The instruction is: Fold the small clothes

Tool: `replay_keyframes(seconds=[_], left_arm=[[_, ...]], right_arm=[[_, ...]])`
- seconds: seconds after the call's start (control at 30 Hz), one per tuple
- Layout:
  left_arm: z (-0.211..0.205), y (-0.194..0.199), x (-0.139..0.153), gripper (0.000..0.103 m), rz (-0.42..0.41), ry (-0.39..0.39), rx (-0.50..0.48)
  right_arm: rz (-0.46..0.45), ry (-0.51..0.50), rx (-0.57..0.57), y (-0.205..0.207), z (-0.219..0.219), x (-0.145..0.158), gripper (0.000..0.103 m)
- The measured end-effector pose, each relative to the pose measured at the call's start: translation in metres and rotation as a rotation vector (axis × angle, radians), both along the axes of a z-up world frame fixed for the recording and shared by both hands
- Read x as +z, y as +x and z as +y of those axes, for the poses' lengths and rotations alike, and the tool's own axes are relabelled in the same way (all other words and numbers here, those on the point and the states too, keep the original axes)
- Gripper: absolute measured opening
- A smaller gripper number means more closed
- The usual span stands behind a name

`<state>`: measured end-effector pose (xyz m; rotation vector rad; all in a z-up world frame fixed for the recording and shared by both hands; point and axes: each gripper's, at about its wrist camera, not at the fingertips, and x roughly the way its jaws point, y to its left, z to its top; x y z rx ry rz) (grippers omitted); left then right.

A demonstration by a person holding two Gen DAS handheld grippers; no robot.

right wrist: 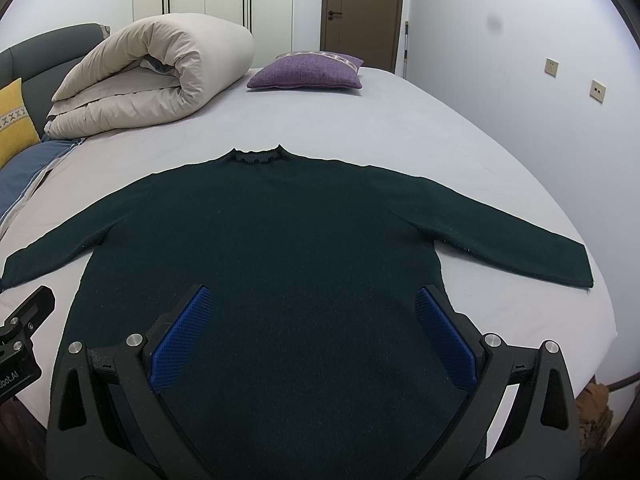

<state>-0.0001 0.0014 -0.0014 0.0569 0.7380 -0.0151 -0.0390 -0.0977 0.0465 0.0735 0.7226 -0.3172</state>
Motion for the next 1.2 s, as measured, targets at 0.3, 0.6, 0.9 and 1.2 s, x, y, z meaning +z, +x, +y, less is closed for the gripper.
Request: replay_keyframes(seconds=[0.3,0.6,0.9,1.2], left_arm=[[0.000,-0.003,-0.006,0.103,-0.002,0.000,0.003],[0.003,-0.003,-0.010,0.103,-0.003,0.001,0.003],[0.004,-0.006,-0.008,0.103,0.000,0.001,0.004],[0.004,-0.006,-0.007,0.103,0.001,0.001,0.003]], right_arm=[[0.003,0.001,0.002,0.002,-0.001,0.000,0.103],[0.004,0.002,0.001,0.002,-0.001,0.000,0.103],[0.006,0.002,0.001,0.002,0.000,-0.002,0.103],[0.009,0.002,0.002,0.002,0.000,-0.004,0.103]])
